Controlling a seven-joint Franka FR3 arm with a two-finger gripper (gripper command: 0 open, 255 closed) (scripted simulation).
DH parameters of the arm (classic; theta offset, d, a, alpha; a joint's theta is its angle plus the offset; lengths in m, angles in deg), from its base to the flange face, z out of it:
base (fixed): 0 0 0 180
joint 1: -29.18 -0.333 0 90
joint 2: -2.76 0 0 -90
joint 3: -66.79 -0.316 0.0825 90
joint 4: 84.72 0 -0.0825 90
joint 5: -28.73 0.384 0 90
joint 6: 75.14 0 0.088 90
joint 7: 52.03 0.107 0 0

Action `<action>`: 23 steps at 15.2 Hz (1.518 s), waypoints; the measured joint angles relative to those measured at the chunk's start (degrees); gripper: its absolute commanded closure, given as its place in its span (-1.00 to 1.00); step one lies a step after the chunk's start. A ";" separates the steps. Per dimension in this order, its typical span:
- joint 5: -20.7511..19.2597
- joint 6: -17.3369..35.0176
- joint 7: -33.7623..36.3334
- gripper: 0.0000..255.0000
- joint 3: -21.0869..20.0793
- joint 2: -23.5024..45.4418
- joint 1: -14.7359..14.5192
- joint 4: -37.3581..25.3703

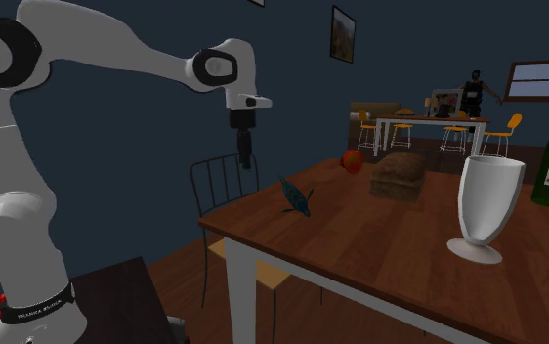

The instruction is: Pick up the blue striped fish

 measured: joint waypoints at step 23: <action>4.00 2.15 7.02 -1.00 4.94 33.47 6.34 -34.04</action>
